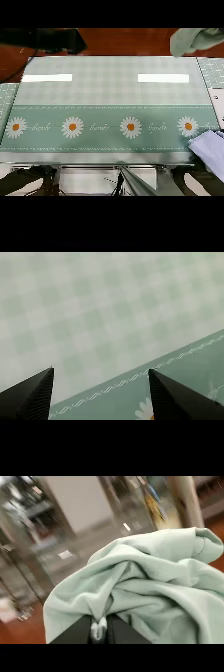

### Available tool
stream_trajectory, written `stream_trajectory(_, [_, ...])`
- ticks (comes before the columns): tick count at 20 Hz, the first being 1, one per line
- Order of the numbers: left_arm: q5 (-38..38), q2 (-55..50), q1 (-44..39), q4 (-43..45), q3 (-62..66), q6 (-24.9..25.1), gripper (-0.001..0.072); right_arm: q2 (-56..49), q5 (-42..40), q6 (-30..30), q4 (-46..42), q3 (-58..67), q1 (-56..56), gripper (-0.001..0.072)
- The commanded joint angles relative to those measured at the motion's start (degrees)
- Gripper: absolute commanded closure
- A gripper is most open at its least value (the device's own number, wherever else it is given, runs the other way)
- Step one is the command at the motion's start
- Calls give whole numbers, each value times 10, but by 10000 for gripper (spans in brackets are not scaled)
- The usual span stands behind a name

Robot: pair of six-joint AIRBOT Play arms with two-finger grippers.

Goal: Fold the shirts.

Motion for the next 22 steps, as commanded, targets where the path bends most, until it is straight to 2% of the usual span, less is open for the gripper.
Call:
stream_trajectory(1, [-21,49,0,-28,63,3,-13,147,60,-35,1,0,76,678])
stream_trajectory(3, [-51,84,1,-27,63,3,-13,191,154,-35,2,0,125,678])
stream_trajectory(6, [-116,111,1,-22,63,-16,-13,197,346,-35,5,0,222,678])
stream_trajectory(9, [-144,111,-2,-23,60,-24,-13,137,473,-104,-7,-11,326,678])
stream_trajectory(12, [-144,110,-2,-21,20,-23,-13,43,506,-129,-10,-34,397,677])
stream_trajectory(15, [-144,110,-3,-21,-50,-23,-13,-66,497,-134,-14,-37,449,677])
stream_trajectory(19, [-111,110,-11,-31,-157,-23,-13,-173,487,-134,-12,-37,455,669])
stream_trajectory(21, [-89,110,-25,-34,-204,-23,-13,-177,488,-135,-36,-35,455,452])
stream_trajectory(22, [-78,110,-31,-34,-224,-18,-13,-167,489,-135,-65,-30,455,379])
